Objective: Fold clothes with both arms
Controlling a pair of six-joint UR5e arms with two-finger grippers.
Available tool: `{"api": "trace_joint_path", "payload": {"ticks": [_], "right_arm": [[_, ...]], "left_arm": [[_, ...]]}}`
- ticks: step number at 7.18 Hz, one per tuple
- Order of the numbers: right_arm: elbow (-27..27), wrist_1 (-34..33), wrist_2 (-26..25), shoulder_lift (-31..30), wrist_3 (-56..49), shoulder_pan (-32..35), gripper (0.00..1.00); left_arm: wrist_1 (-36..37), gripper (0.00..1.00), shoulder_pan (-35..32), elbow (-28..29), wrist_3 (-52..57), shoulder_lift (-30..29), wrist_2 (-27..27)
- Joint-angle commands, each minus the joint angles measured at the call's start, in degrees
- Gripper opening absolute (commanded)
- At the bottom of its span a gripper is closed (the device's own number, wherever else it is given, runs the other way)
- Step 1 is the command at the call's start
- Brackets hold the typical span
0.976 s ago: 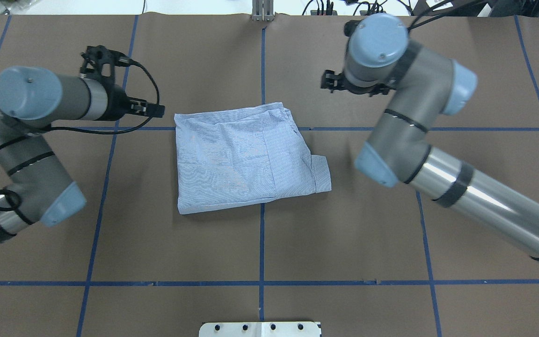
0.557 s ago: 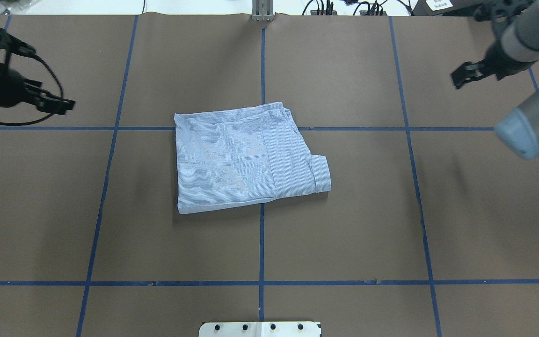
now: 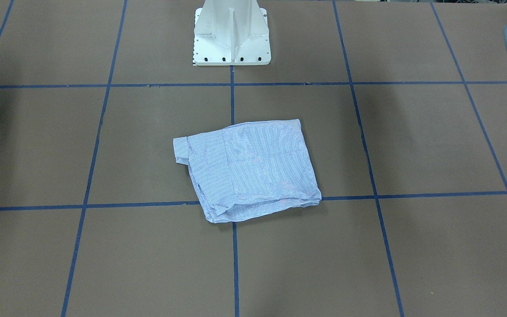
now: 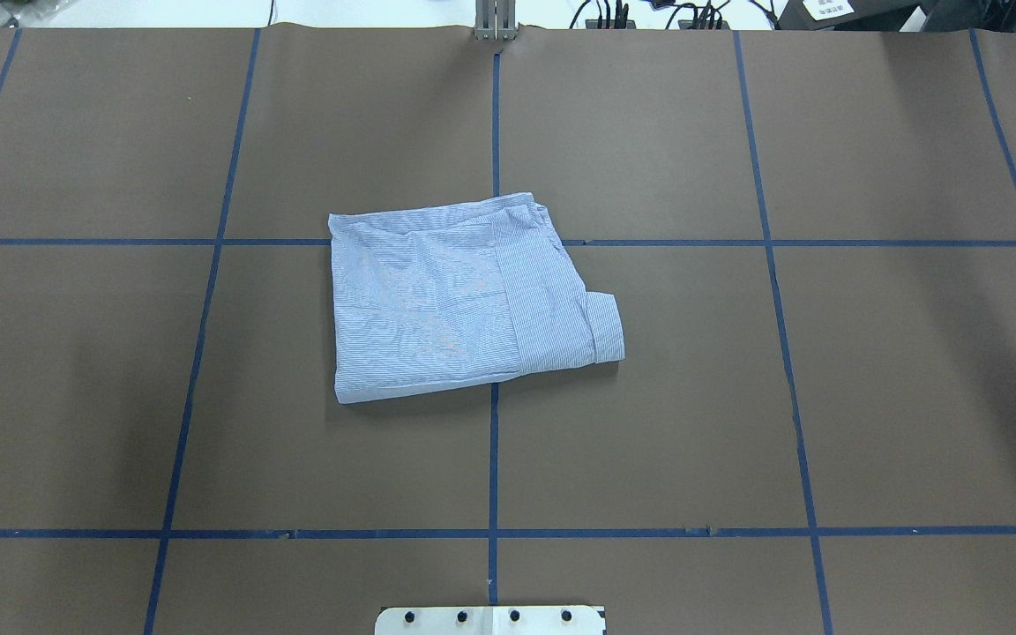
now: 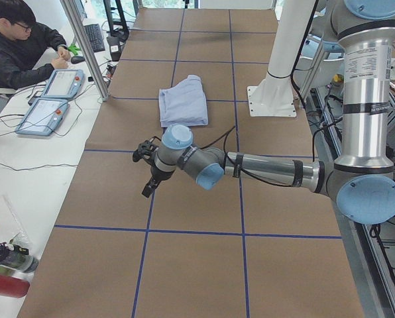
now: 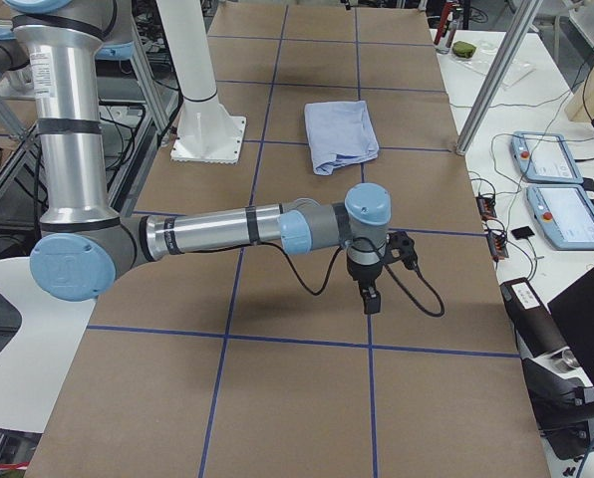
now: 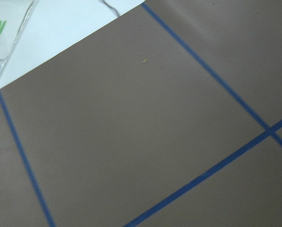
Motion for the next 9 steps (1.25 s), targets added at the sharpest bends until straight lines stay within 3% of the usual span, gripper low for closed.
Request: {"api": "trace_joint_path", "payload": {"ticks": [1, 3, 4, 5, 7, 9], "right_arm": [[-0.7, 0.3, 0.1, -4.6, -1.5, 1.3, 1.0], [-0.8, 0.3, 0.1, -5.2, -1.6, 1.5, 1.0], [-0.8, 0.3, 0.1, -5.8, -1.6, 1.7, 1.0], [-0.7, 0.3, 0.2, -6.6, -1.6, 2.8, 1.0], [-0.2, 2.0, 0.7, -10.3, -2.0, 5.1, 1.0], [-0.1, 5.9, 8.2, -14.9, -2.0, 8.7, 1.0]], "left_arm": [[7.2, 1.0, -6.7, 2.7, 4.8, 1.5, -2.3], [27.7, 1.0, -7.5, 3.7, 21.8, 0.0, -2.4], [33.8, 1.0, -11.0, 3.5, 25.0, 0.3, -3.7], [36.1, 1.0, -13.3, 4.1, 24.6, 0.1, -8.9], [38.5, 1.0, -13.6, 3.4, 14.7, -4.4, -10.3], [36.0, 1.0, -13.5, 0.1, 13.8, -3.8, -11.2]]}}
